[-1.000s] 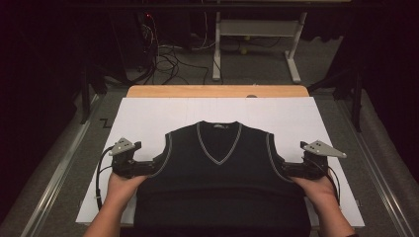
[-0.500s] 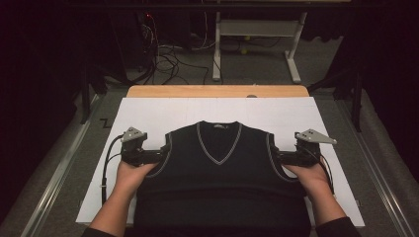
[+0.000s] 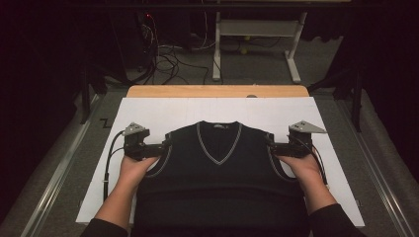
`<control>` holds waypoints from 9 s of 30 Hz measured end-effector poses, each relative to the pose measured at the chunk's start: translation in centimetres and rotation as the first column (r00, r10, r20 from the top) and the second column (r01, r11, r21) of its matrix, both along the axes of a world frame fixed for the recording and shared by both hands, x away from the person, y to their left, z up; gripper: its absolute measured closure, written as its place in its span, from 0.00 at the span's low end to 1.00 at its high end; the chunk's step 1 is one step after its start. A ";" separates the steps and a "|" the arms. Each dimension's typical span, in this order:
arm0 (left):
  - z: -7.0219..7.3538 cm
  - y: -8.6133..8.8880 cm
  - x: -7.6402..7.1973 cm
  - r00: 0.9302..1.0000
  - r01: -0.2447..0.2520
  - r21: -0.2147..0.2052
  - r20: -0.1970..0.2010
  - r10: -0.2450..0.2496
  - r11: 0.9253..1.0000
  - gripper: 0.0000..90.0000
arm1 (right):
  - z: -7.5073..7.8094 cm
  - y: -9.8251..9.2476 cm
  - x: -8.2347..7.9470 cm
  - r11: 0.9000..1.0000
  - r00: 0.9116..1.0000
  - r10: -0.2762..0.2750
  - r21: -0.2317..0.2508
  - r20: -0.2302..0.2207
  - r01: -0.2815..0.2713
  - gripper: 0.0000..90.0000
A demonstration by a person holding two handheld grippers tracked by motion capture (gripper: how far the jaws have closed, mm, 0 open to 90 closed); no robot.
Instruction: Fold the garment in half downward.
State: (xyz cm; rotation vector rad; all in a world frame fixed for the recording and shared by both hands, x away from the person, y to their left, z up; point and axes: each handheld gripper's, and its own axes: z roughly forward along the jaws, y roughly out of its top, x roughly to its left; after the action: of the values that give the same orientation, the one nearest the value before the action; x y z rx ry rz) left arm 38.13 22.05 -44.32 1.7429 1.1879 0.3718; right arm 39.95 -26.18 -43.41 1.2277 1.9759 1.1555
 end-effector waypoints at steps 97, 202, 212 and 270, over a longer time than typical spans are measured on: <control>7.1 -3.4 5.6 0.995 -0.104 0.049 0.011 0.103 0.993 0.82 | 6.5 0.5 3.7 0.998 0.998 -0.052 -0.016 0.047 0.053 0.89; -3.2 -0.9 -14.0 0.982 0.123 0.151 -0.160 -0.099 0.981 0.68 | -3.1 -2.5 -15.4 0.984 0.984 0.149 -0.083 -0.101 -0.157 0.75; -1.6 0.7 -11.7 0.996 0.024 0.091 -0.087 -0.017 0.996 0.37 | -1.6 -3.3 -13.5 0.998 0.998 0.063 0.002 -0.015 -0.063 0.45; -3.5 1.3 -6.4 0.986 0.039 0.083 -0.166 -0.024 0.996 0.79 | -3.6 -3.1 -6.7 0.998 0.985 0.035 -0.040 -0.167 -0.042 0.87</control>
State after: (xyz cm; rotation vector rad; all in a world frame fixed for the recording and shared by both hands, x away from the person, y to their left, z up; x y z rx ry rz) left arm 31.73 23.38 -47.78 1.8947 1.2755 0.2675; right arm 33.27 -29.25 -47.05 1.3055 2.1444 1.0523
